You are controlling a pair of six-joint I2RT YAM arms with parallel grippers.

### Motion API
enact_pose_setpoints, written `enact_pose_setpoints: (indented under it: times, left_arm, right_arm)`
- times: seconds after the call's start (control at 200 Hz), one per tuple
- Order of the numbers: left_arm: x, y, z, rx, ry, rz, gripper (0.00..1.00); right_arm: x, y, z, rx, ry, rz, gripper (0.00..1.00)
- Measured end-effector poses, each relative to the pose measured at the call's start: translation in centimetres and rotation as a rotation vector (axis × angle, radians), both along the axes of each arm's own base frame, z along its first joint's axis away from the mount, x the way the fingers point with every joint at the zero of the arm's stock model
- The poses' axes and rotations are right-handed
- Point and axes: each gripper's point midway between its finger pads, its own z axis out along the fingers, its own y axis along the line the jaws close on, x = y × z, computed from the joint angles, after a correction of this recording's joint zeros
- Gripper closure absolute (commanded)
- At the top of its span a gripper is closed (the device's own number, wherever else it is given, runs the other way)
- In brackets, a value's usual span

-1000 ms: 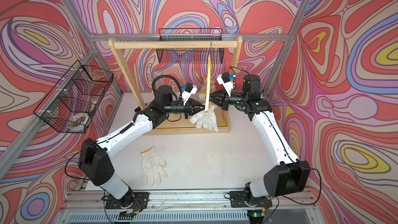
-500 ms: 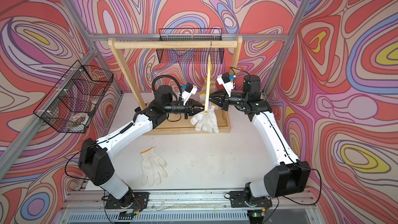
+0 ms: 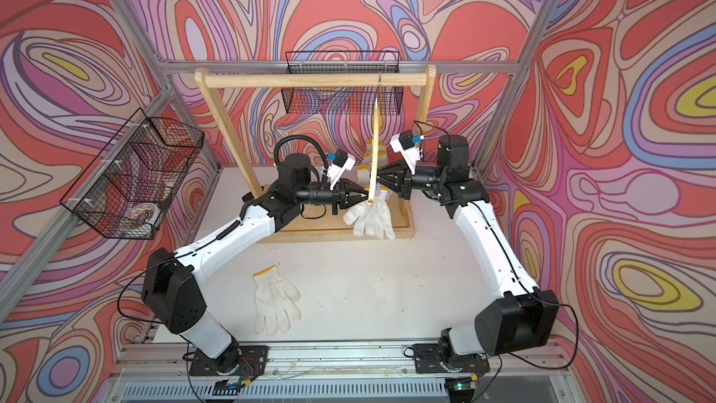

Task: Clip the gloves onto a hanger to dry
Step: Clamp the glove onto the hanger.

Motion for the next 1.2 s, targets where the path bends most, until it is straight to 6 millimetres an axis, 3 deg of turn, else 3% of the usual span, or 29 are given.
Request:
enact_pose_setpoints:
  times: [0.075,0.14,0.486,0.686,0.916,1.197]
  left_arm:
    - [0.0,0.0,0.0,0.0,0.0,0.0,1.0]
    - [0.0,0.0,0.0,0.0,-0.001,0.0,1.0]
    - [0.3,0.0,-0.2,0.005,-0.008,0.014,1.0]
    - [0.8,0.0,-0.4,0.014,-0.013,0.043,1.0]
    - [2.3,0.4,-1.5,0.072,-0.012,0.136,0.86]
    - [3.4,0.8,-1.7,0.103,-0.028,0.201,0.52]
  right_arm:
    - [0.0,0.0,0.0,0.0,0.002,-0.001,0.74]
    - [0.0,0.0,-0.1,0.0,0.01,-0.002,0.65]
    - [0.1,-0.3,-1.0,-0.022,0.012,-0.046,0.43]
    - [-0.7,-0.9,-0.3,-0.046,-0.035,-0.098,0.32]
    - [-1.0,-2.2,-0.5,-0.082,-0.071,-0.221,0.31]
    - [-1.0,-3.9,-2.3,-0.111,-0.055,-0.379,0.3]
